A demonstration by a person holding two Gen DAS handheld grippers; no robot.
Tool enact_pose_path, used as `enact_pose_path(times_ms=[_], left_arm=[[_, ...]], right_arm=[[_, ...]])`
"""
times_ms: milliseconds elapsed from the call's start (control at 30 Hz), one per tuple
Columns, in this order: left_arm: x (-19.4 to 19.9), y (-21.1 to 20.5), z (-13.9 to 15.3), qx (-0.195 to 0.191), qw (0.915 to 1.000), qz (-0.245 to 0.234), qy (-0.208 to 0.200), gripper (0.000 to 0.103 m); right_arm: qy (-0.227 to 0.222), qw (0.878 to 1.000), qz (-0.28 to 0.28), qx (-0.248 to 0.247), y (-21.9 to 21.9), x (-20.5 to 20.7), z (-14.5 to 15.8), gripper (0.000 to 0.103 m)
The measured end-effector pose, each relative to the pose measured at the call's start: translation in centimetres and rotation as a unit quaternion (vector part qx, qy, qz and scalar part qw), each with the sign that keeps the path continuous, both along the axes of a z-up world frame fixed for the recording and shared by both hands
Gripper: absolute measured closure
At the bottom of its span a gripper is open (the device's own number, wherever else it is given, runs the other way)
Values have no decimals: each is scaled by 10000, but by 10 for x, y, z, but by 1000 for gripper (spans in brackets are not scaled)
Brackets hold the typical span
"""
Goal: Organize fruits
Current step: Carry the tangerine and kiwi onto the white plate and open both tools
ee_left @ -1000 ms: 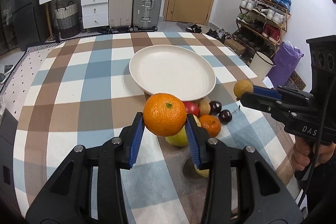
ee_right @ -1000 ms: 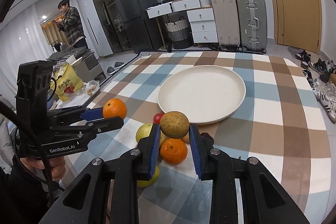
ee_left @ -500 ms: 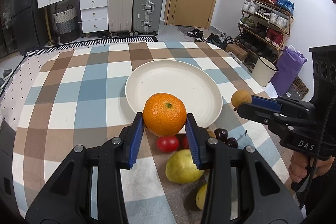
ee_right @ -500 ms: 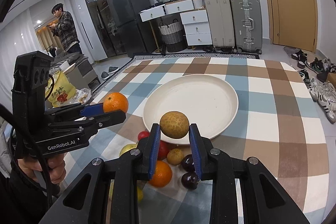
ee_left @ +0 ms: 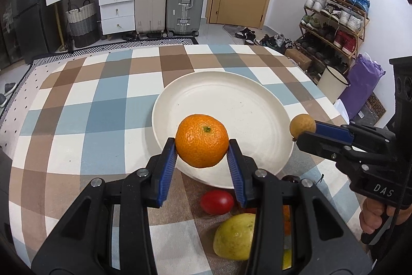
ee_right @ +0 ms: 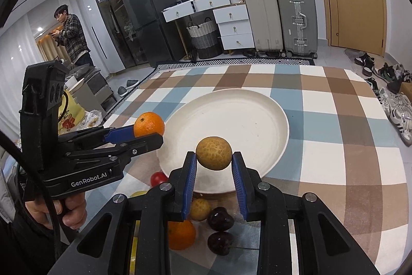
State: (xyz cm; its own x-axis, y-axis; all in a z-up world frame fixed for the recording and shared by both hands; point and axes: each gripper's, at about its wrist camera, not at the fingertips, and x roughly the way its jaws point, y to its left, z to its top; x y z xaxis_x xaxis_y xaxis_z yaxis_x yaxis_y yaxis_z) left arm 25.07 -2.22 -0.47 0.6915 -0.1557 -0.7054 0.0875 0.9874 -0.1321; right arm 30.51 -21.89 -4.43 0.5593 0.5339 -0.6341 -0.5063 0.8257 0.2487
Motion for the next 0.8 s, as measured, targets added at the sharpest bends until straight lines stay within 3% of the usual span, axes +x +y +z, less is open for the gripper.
enact_pose_path(times_ms=[533, 800], left_arm=[[23, -11, -24, 229, 9993, -63, 295, 66], [25, -7, -27, 114, 9992, 63, 369, 66]], right_arm=[[269, 9994, -169, -108, 4, 21, -23, 75], [295, 9991, -244, -161, 3, 22, -25, 74]])
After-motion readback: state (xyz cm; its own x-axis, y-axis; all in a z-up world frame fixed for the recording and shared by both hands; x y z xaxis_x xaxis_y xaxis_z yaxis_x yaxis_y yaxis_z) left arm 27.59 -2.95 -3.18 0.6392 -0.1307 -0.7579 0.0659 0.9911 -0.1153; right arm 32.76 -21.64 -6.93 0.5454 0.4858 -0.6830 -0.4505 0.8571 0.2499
